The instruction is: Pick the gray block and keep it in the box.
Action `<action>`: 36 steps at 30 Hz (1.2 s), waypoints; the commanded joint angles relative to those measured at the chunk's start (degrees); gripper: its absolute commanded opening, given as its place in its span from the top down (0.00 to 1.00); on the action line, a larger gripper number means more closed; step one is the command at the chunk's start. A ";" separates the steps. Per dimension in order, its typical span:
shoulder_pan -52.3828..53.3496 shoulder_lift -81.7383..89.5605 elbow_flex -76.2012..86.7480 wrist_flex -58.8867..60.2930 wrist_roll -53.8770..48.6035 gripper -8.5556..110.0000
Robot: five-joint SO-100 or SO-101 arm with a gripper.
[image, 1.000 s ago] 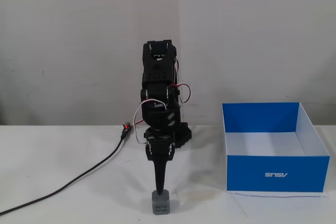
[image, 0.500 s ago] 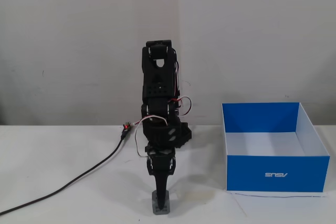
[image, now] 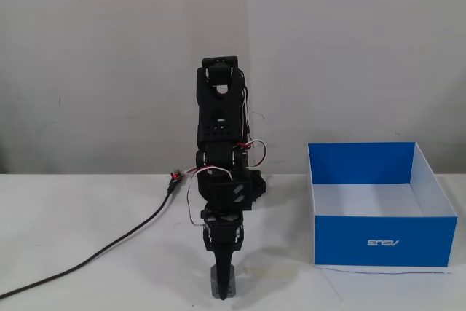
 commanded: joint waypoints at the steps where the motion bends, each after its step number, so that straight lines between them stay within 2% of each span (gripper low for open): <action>1: 0.35 0.88 -2.99 -1.76 -0.97 0.77; 17: 0.00 3.08 -2.20 -3.43 -1.67 0.84; 28: -5.45 11.95 -15.38 8.53 -1.85 0.83; 36: -13.54 17.23 -27.95 19.07 -3.08 0.84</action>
